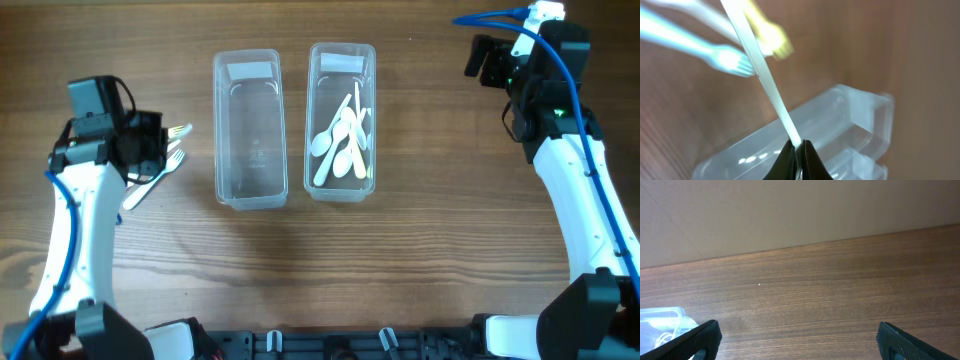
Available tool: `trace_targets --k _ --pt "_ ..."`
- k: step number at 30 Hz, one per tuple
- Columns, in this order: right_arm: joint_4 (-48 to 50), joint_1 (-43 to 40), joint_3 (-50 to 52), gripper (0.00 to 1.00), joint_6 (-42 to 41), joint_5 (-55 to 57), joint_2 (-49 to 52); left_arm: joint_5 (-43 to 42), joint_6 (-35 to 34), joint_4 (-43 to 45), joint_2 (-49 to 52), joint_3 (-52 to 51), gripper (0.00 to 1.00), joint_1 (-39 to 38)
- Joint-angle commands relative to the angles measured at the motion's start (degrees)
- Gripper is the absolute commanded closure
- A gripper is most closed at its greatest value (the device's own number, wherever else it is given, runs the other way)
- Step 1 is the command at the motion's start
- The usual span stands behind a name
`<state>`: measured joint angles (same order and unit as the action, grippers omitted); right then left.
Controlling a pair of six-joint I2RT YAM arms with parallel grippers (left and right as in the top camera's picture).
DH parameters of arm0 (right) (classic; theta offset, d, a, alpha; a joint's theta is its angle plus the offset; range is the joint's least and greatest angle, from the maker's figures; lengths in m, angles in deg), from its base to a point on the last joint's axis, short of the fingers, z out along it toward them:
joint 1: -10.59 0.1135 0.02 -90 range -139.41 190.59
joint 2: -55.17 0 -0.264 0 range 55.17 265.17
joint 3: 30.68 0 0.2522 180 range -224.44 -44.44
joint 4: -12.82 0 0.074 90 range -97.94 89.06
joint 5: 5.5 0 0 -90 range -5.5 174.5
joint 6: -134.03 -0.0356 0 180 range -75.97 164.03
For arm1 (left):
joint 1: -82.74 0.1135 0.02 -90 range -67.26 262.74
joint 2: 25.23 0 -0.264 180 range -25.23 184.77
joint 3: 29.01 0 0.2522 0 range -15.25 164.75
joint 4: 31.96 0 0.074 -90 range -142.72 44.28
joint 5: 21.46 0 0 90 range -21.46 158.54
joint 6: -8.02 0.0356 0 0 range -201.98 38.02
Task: Pack container
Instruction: 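Lower the white fork into the left container and open the left gripper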
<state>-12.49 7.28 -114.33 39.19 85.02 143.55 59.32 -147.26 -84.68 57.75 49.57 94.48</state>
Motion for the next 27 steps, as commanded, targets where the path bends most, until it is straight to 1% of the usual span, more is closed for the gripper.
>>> trace_targets --k 1,5,6,8,11,12,14,18,19,21,23,26,27 --pt "0.13 -0.09 -0.24 0.0 0.33 0.98 -0.63 -7.26 21.9 7.76 -3.96 1.62 0.96 0.26" --pt "0.13 -0.09 -0.24 0.0 0.33 0.98 -0.63 -15.82 35.78 15.85 -4.87 1.62 0.96 -1.01" --pt "0.13 -0.09 -0.24 0.0 0.33 0.98 -0.63 -17.84 38.4 17.07 -4.87 1.62 0.96 -1.49" --pt "0.13 -0.09 -0.24 0.0 0.35 0.98 -0.63 -20.65 41.35 18.4 -4.87 1.62 0.96 -2.27" --pt "0.13 -0.09 -0.24 0.0 0.33 0.98 -0.63 -23.37 49.31 19.26 -4.87 1.62 0.96 -4.17" --pt "0.13 -0.09 -0.24 0.0 0.35 0.98 -0.63 -23.34 53.42 18.97 -4.87 1.62 0.96 -5.25" --pt "0.13 -0.09 -0.24 0.0 0.35 1.01 -0.63 -23.32 58.6 18.14 -4.87 1.62 0.96 -6.71" --pt "0.13 -0.09 -0.24 0.0 0.33 0.98 -0.63 -22.12 66.07 15.47 -4.28 1.62 0.96 -9.75" --pt "0.13 -0.09 -0.24 0.0 0.33 0.98 -0.63 -20.87 67.14 14.64 -4.02 1.62 0.96 -10.36" --pt "0.13 -0.09 -0.24 0.0 0.33 1.01 -0.63 -14.58 68.35 11.98 -2.62 1.62 0.96 -12.5" --pt "0.13 -0.09 -0.24 0.0 0.33 0.98 -0.63 -10.54 69.59 10.27 -0.68 1.62 0.96 -14.21" --pt "0.11 -0.09 -0.24 0.0 0.33 0.98 -0.63 -9.33 72.83 8.63 3.06 1.62 0.96 -16.28" --pt "0.11 -0.09 -0.24 0.0 0.33 0.98 -0.63 -8.61 72.81 8.2 4.22 1.62 0.96 -16.79"
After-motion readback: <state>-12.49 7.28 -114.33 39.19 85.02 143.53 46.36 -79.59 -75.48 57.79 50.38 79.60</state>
